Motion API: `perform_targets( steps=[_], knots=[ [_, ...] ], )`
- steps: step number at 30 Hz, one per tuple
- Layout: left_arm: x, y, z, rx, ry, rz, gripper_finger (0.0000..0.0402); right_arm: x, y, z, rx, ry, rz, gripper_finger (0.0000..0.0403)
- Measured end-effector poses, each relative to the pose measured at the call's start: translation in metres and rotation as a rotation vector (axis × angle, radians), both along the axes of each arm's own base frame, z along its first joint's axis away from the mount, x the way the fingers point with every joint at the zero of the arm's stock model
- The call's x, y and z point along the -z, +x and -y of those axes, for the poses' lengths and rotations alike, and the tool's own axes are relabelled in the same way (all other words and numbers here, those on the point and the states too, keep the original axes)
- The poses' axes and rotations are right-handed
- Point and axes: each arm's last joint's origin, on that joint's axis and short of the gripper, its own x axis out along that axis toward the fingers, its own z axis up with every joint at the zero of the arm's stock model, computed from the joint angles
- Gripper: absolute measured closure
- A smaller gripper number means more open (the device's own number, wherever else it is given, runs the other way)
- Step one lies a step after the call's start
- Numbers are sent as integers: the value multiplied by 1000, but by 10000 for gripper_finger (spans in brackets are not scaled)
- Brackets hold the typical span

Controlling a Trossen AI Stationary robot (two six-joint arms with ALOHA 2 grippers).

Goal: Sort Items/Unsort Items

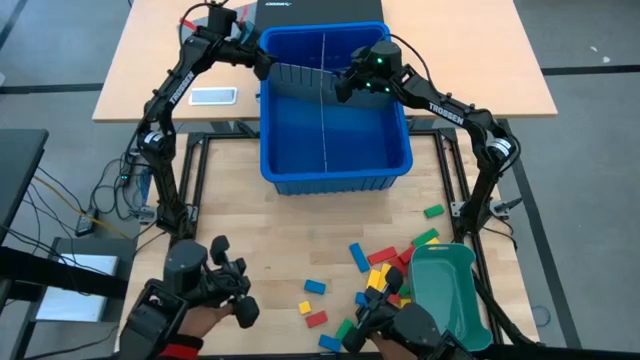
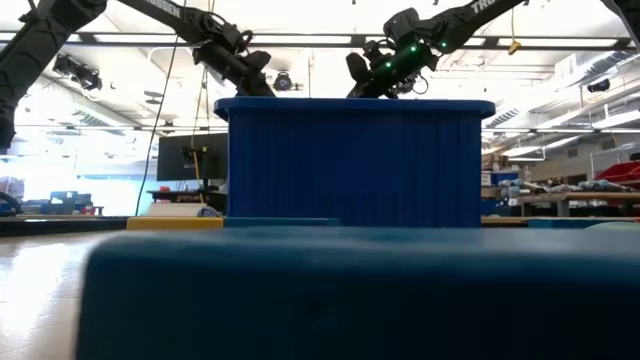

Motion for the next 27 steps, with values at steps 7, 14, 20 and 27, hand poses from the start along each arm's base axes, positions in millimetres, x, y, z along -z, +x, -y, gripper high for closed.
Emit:
perform_targets(
  steps=[7, 14, 20, 27],
  knots=[
    [-30, -6, 9, -16, 72, -21, 326, 0, 0, 0, -23, 5, 3, 380],
    [-28, -13, 12, -17, 44, -87, 246, 0, 0, 0, -27, 6, 4, 378],
    [-11, -11, 8, 5, 34, -135, 230, 0, 0, 0, -30, 7, 4, 378],
    [-1, -12, 3, -24, 86, -200, 229, 0, 0, 0, -35, 8, 6, 378]
  ],
)
